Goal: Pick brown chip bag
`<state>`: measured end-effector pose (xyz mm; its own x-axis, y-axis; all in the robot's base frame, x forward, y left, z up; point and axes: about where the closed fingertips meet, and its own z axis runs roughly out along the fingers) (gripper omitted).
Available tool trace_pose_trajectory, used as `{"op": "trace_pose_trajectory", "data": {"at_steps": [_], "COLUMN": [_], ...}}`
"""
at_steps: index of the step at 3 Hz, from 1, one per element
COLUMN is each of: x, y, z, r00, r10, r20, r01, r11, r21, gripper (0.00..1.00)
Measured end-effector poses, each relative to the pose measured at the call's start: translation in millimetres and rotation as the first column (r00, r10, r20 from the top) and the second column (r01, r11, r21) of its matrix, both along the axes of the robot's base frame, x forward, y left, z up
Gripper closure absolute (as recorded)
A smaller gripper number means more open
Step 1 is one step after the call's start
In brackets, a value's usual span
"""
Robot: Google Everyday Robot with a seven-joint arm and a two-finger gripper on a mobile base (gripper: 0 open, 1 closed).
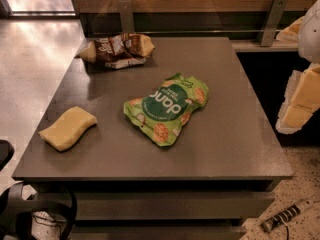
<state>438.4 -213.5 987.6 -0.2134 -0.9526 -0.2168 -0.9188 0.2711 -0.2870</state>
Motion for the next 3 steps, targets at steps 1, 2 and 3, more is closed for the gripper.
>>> {"op": "trace_pose_trajectory", "data": {"at_steps": [1, 2, 3], "x": [0.4, 11.1, 31.7], "y": [0.6, 9.9, 33.0], "z": [0.8, -3.4, -9.7], "r00": [1.0, 0.9994, 0.9965], "r10": [0.001, 0.013, 0.05], "r20": [0.006, 0.031, 0.067], "r01": [-0.001, -0.015, -0.056], "r11": [1.0, 0.999, 0.994], "r21": [0.002, 0.045, 0.098], "gripper": [0.0, 0.0, 0.0]}}
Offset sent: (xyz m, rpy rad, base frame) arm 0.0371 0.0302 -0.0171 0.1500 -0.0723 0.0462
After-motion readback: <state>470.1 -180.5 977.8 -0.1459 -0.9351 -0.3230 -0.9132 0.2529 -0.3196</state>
